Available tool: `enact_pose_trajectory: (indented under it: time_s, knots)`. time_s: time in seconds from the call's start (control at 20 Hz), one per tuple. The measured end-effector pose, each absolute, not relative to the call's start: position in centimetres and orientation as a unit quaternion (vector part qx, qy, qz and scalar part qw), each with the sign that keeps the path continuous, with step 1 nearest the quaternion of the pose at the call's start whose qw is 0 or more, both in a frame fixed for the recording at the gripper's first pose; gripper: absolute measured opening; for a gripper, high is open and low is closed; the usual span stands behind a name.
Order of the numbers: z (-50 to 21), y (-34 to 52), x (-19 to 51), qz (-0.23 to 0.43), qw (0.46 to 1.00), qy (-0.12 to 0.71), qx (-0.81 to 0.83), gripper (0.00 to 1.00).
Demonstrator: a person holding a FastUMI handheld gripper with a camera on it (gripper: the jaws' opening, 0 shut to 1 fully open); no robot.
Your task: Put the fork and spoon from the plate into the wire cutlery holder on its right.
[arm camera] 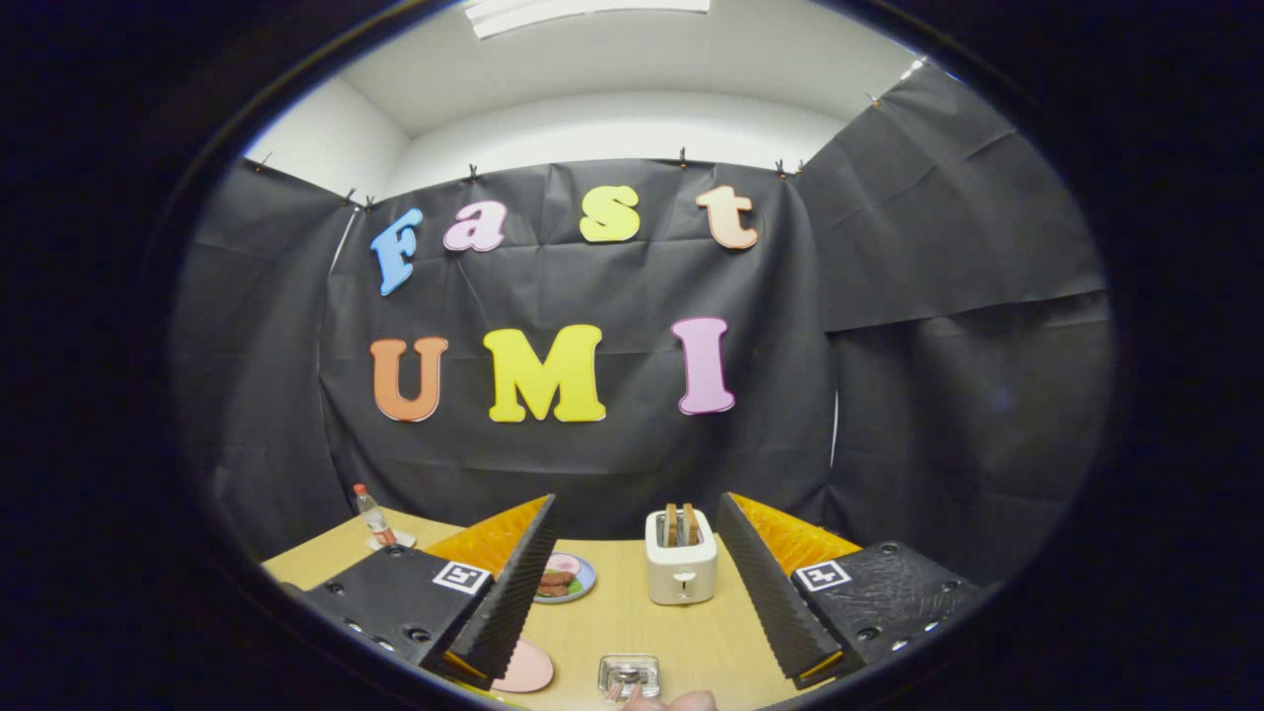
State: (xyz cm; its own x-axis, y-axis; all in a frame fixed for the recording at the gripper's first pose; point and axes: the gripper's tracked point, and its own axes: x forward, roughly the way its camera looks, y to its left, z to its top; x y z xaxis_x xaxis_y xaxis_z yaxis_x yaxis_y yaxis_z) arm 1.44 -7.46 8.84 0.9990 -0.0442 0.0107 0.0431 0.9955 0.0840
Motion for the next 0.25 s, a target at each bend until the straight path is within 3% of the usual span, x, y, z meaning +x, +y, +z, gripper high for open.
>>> enact_pose_trajectory:
  time_s: [0.25]
  knots:
    - [9.04, -7.80, 0.71, -0.023, 0.999, -0.010, 0.039, 0.96]
